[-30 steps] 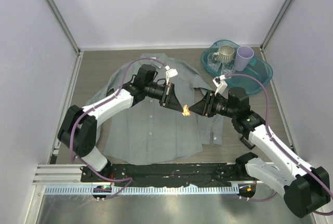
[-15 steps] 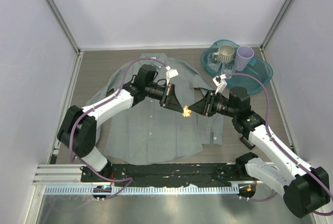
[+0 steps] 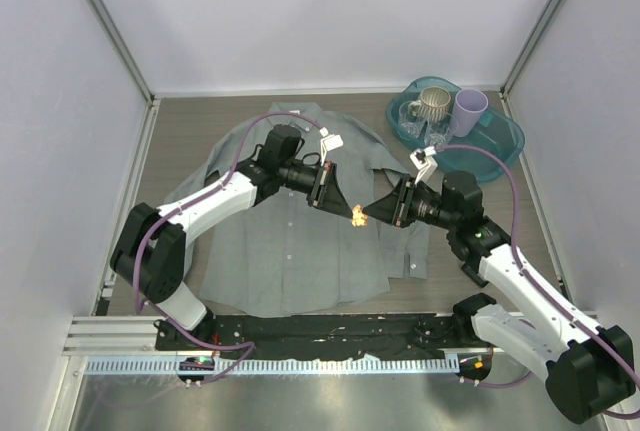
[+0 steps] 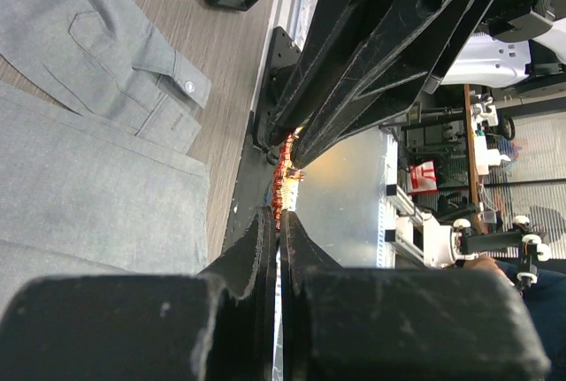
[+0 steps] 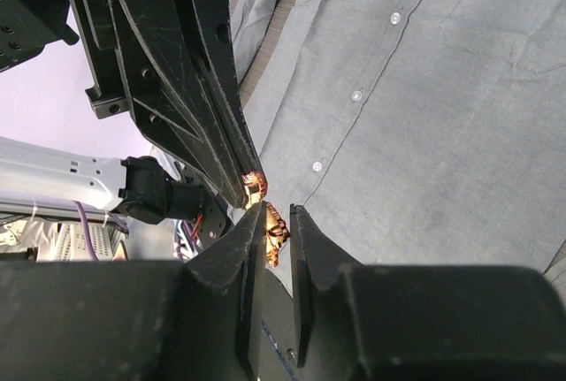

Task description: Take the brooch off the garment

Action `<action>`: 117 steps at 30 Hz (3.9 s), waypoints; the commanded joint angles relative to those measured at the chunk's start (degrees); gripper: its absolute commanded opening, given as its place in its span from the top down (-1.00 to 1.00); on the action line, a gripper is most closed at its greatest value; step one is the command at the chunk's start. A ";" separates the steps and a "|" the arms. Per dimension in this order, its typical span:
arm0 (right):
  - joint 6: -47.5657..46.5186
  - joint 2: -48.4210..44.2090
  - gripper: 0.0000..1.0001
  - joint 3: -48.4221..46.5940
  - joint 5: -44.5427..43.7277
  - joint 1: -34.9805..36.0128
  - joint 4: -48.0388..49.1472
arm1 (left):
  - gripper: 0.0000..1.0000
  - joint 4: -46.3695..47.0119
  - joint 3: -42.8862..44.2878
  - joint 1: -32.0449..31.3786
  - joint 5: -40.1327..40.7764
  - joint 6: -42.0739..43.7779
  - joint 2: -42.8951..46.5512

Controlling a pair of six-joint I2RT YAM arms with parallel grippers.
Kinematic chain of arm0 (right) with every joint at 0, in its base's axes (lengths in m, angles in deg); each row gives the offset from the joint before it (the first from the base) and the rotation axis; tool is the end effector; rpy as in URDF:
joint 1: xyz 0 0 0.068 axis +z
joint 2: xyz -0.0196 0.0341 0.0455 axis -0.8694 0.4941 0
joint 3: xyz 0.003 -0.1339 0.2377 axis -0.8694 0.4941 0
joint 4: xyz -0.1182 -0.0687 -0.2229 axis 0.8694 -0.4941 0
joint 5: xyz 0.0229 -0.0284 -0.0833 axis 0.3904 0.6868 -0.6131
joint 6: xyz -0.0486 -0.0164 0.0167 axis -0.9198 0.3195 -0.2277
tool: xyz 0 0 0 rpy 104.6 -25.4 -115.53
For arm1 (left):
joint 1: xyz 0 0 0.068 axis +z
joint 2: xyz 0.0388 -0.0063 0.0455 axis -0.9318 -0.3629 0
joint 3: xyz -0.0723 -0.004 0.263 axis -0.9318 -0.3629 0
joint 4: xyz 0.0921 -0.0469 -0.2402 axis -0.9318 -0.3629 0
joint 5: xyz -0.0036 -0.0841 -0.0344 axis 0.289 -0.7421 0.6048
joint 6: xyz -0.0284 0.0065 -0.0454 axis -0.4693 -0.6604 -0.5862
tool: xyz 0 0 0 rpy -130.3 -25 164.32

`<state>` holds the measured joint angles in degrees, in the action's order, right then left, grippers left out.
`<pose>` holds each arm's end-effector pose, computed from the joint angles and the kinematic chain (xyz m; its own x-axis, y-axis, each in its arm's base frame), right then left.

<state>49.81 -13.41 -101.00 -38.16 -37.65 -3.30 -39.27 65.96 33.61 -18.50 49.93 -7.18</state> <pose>0.1799 0.0976 0.2730 -0.7070 0.2367 -0.6664 -0.4995 0.4999 0.7075 0.2702 -0.2281 0.2687 -0.8251 0.2867 -0.4868 0.5378 0.1345 -0.8323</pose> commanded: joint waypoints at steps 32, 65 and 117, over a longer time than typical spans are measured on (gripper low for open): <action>5.35 -5.08 0.99 2.65 -0.46 -0.15 5.84 | 0.27 -4.63 2.93 -0.13 0.20 3.35 2.99; 9.38 -3.59 0.99 -27.40 -68.64 -0.59 -64.99 | -0.19 -15.55 5.92 5.15 18.82 5.11 11.50; 5.88 37.54 0.98 -28.29 -70.51 -32.85 -81.79 | -0.22 -12.46 3.98 -11.47 47.48 14.68 1.85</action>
<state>56.71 23.68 -128.32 -108.60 -71.44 -80.55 -54.98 68.14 22.01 30.27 62.69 -4.56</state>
